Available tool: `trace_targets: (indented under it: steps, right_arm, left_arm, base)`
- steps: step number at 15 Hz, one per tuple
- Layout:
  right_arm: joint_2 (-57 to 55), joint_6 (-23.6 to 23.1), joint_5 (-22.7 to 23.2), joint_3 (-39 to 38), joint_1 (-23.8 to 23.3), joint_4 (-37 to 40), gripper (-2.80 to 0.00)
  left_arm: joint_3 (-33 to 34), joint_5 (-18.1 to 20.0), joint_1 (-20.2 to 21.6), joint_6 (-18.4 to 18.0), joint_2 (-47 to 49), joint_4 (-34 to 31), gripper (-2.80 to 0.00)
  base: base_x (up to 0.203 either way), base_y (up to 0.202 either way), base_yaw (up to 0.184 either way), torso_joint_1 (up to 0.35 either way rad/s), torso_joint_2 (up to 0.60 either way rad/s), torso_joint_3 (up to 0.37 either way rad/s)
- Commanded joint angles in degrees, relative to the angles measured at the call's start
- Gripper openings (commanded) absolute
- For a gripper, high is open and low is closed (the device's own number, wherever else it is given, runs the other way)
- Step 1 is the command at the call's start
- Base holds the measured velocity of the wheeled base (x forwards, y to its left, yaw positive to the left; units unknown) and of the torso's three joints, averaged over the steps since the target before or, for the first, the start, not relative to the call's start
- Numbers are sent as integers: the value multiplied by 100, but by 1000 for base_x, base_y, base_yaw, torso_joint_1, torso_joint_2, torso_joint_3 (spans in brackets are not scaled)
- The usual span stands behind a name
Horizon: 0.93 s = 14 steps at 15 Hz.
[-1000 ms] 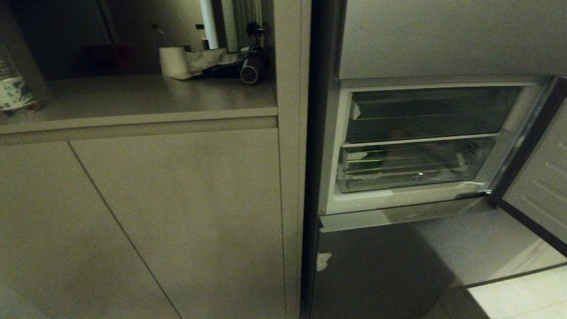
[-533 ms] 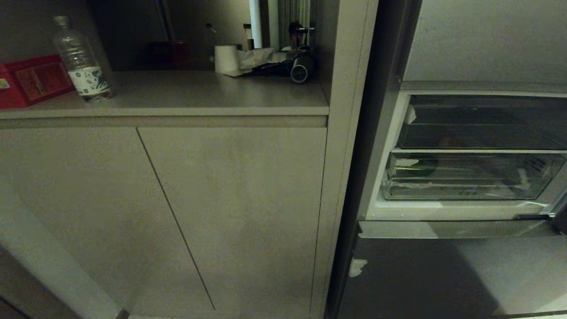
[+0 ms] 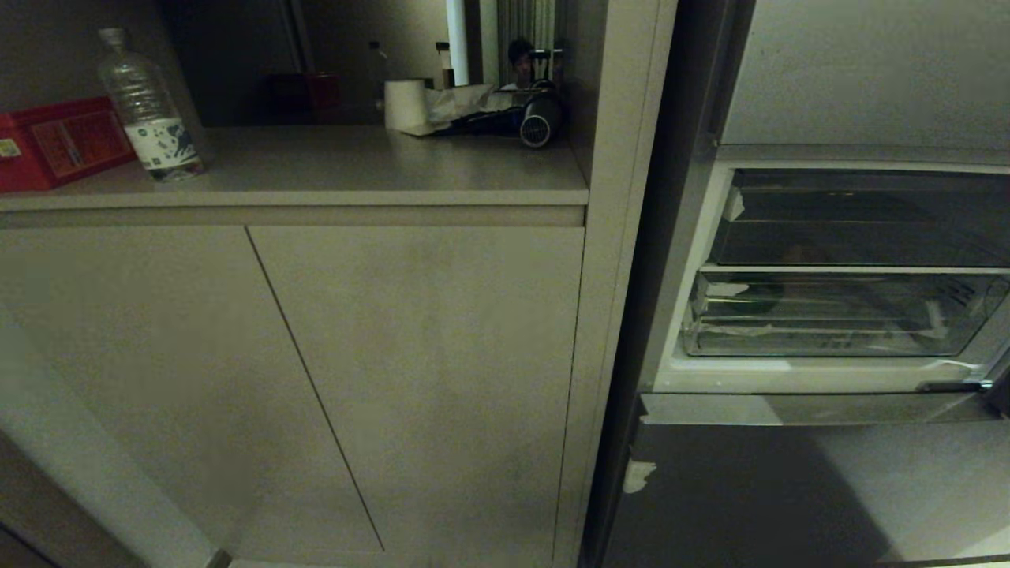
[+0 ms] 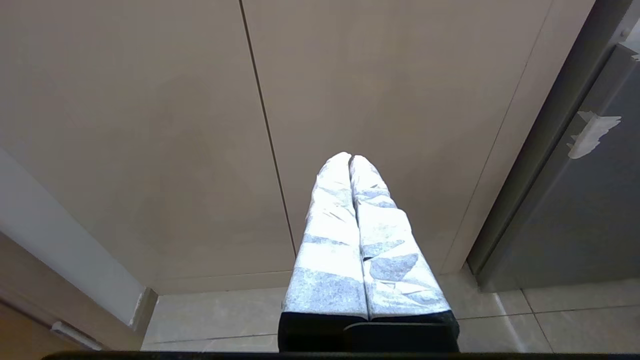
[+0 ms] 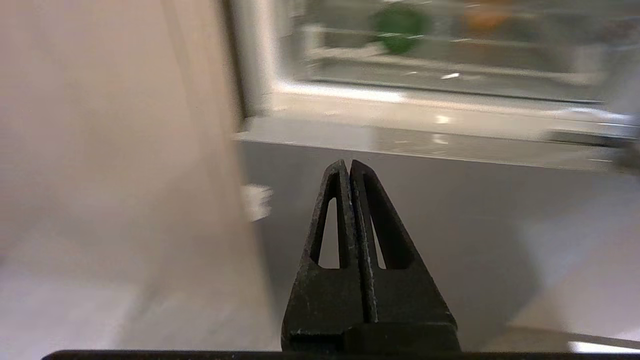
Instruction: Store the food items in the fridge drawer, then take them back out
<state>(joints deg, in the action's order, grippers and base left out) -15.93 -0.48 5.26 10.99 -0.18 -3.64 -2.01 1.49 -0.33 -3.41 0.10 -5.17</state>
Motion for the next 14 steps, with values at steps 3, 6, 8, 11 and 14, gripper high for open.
trace_targets:
  steps: [3,6,8,11,14]
  right_arm:
    - [-3656,88,675,744,7,-1049,0]
    - [-5684,112,882,950,55,-2761,0]
    - [-6814,129,946,1060,137,-4001,0]
    - [-8174,146,748,1193,209,-5785,0]
    - [-9022,139,379,1294,242,-7336,0]
  left_arm:
    - [-1,1,-2,-1,8,-2,-280]
    - [-1,9,-2,-1,8,-2,-280]
    - [-1,1,-2,-1,8,-2,-280]
    - [-1,1,-2,-1,8,-2,-280]
    - [-1,1,-2,-1,8,-2,-280]
  base:
    - [0,0,0,0,0,0]
    - [0,0,0,0,0,0]
    - [0,0,0,0,0,0]
    - [0,0,0,0,0,0]
    - [0,0,0,0,0,0]
